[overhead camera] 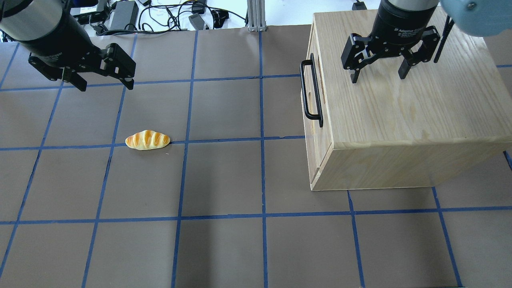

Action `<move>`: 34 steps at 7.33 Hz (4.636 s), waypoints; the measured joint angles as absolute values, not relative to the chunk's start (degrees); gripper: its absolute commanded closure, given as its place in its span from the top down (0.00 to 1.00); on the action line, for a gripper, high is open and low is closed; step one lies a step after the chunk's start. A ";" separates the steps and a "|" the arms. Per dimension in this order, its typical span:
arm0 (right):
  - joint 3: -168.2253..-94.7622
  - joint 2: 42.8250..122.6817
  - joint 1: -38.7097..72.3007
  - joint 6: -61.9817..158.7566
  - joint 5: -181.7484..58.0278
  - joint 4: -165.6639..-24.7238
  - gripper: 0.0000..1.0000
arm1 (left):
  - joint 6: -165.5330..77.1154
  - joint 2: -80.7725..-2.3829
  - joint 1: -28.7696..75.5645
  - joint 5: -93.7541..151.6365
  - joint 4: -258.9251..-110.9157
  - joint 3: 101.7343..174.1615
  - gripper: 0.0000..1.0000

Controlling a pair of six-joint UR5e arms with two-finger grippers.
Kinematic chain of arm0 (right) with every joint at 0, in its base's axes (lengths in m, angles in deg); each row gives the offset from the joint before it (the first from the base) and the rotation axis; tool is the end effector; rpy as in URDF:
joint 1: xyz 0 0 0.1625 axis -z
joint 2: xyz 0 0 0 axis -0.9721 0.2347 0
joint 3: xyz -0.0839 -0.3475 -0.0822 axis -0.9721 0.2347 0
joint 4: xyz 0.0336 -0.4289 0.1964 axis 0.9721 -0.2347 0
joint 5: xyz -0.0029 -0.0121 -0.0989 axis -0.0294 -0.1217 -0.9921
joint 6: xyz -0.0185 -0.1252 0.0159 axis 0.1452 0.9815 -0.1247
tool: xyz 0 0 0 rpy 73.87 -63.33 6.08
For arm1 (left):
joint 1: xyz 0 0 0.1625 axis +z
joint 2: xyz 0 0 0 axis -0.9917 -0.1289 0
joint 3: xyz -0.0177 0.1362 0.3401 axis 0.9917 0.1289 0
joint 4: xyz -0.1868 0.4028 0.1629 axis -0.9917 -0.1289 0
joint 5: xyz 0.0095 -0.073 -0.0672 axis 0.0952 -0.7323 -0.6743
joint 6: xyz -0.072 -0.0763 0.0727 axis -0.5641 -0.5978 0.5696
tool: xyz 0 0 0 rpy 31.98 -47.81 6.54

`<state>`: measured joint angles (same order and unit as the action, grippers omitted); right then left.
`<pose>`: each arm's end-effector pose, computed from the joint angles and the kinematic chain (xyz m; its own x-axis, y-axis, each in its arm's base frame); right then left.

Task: Open upper drawer

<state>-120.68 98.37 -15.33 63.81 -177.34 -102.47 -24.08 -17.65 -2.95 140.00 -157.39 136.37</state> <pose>0.1454 -0.5718 0.4226 -0.9989 -0.0138 0.0437 -0.0118 0.9989 0.0453 -0.0922 -0.5460 0.4512 -0.9999 0.0168 -0.0019 0.0169 0.9940 -0.1081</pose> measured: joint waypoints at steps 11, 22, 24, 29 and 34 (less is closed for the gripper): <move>-120.70 98.38 -15.33 63.81 -177.34 -102.47 1.00 | -56.91 -29.98 -20.75 131.59 -138.65 135.58 1.00; -120.68 98.37 -15.33 63.77 -177.34 -102.47 1.00 | -71.68 -40.95 -27.68 115.37 -125.52 135.31 1.00; -120.68 98.38 -15.32 63.81 -177.34 -102.47 1.00 | -69.91 -41.77 -27.85 115.58 -124.33 135.35 1.00; -120.68 98.38 -15.30 63.84 -177.34 -102.47 1.00 | -63.43 -41.74 -27.81 116.00 -124.01 135.97 1.00; -120.70 98.38 -15.33 63.77 -177.34 -102.47 1.00 | -60.56 -41.98 -27.80 116.91 -124.18 136.49 1.00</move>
<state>-120.70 98.38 -15.33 63.77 -177.34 -102.47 -60.56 -41.98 -27.80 116.91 -124.18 136.49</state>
